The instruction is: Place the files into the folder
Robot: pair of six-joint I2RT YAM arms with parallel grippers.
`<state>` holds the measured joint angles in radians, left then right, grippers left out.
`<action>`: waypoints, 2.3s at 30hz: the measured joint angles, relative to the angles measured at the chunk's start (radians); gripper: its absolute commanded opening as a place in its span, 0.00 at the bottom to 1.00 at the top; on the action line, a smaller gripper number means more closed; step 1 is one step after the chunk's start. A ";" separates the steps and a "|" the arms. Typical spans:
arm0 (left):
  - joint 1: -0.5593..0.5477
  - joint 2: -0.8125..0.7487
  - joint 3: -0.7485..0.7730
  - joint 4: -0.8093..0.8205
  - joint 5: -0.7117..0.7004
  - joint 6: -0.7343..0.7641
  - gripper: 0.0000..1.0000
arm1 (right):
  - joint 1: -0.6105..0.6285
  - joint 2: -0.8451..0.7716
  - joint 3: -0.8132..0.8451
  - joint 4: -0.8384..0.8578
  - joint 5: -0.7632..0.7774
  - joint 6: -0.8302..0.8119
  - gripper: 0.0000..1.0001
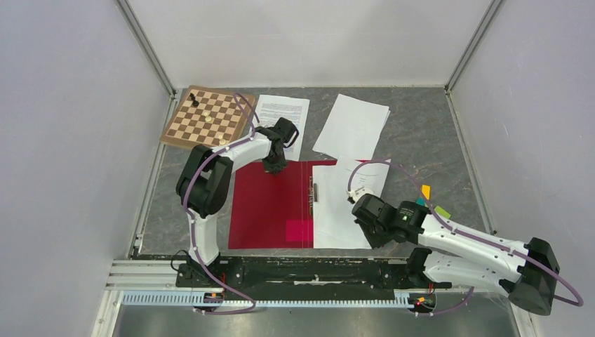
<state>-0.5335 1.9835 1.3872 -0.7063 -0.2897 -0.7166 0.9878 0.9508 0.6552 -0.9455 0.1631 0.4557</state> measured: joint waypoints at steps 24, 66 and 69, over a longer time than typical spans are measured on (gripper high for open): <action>0.007 0.003 0.006 -0.001 0.002 0.023 0.02 | 0.175 0.063 0.035 -0.028 0.134 -0.005 0.00; 0.011 0.003 0.009 0.006 0.040 0.046 0.06 | -0.161 0.084 0.021 0.084 0.257 0.066 0.91; 0.011 0.002 0.006 0.016 0.074 0.053 0.11 | -0.338 0.128 0.042 0.220 0.204 0.020 0.94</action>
<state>-0.5220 1.9850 1.3933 -0.6903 -0.2161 -0.6636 0.6498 1.0786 0.6971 -0.7258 0.3676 0.4755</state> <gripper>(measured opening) 0.068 0.909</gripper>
